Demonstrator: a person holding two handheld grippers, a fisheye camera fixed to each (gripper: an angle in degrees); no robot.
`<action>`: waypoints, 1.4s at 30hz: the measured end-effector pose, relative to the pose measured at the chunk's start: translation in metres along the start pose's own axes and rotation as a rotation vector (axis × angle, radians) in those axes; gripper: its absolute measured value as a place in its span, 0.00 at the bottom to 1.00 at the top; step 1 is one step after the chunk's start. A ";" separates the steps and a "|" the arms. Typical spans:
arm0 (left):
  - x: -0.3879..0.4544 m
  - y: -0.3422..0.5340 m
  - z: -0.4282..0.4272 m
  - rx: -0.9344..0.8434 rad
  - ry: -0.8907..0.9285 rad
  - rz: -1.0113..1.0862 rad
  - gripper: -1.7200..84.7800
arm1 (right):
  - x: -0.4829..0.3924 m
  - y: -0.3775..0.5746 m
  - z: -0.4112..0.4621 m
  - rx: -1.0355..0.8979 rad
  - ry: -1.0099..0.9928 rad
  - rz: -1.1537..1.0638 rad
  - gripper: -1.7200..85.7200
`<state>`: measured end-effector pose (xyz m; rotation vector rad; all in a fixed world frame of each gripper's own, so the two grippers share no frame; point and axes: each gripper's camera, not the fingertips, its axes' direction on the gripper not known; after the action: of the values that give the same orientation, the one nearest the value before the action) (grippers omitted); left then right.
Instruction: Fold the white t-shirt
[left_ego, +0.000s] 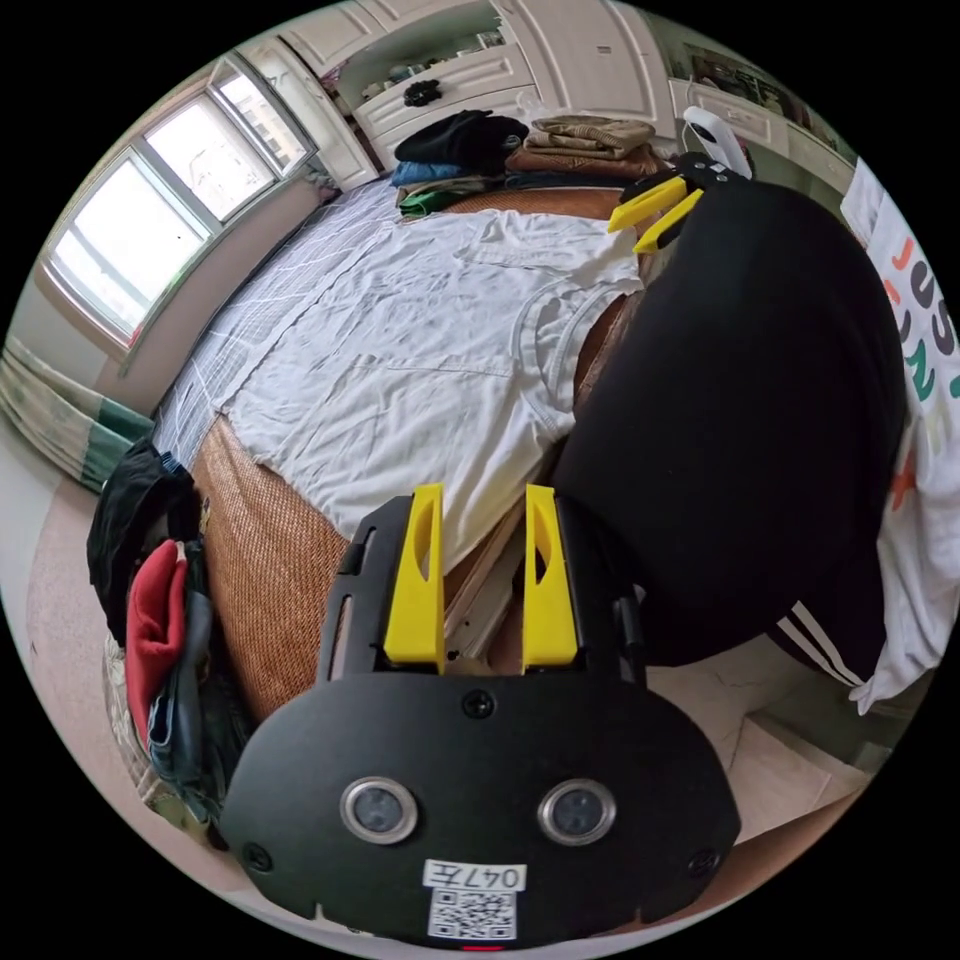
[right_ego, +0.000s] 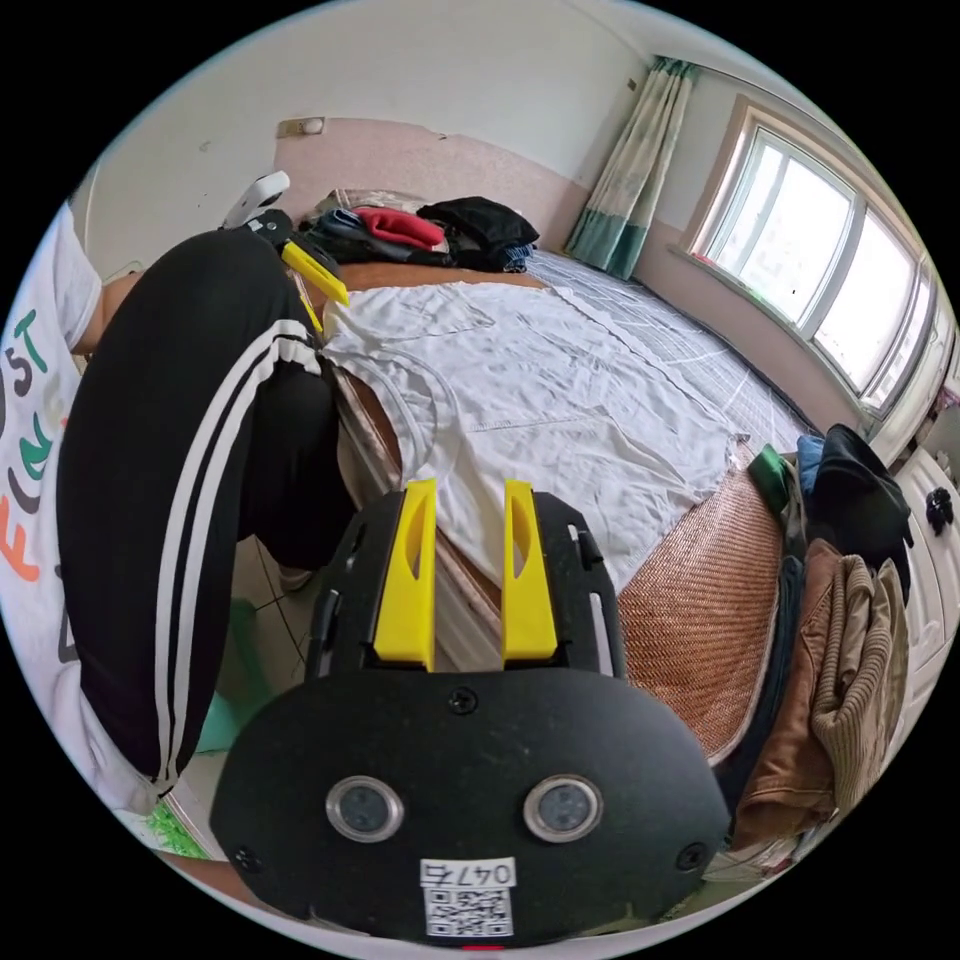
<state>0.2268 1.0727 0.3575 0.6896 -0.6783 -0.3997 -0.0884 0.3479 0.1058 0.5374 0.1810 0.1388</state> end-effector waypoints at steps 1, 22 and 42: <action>0.001 -0.002 0.005 -0.006 0.001 0.002 0.16 | -0.003 0.000 0.000 -0.009 0.009 -0.001 0.11; -0.005 -0.010 0.036 -0.016 -0.065 -0.006 0.04 | -0.024 -0.021 0.013 -0.131 0.314 -0.182 0.08; -0.033 0.022 0.081 0.070 -0.112 -0.118 0.02 | 0.000 -0.031 0.023 -0.213 0.244 -0.233 0.05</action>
<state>0.1502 1.0698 0.4050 0.7801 -0.7624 -0.5280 -0.0812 0.3099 0.1087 0.2826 0.4598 -0.0043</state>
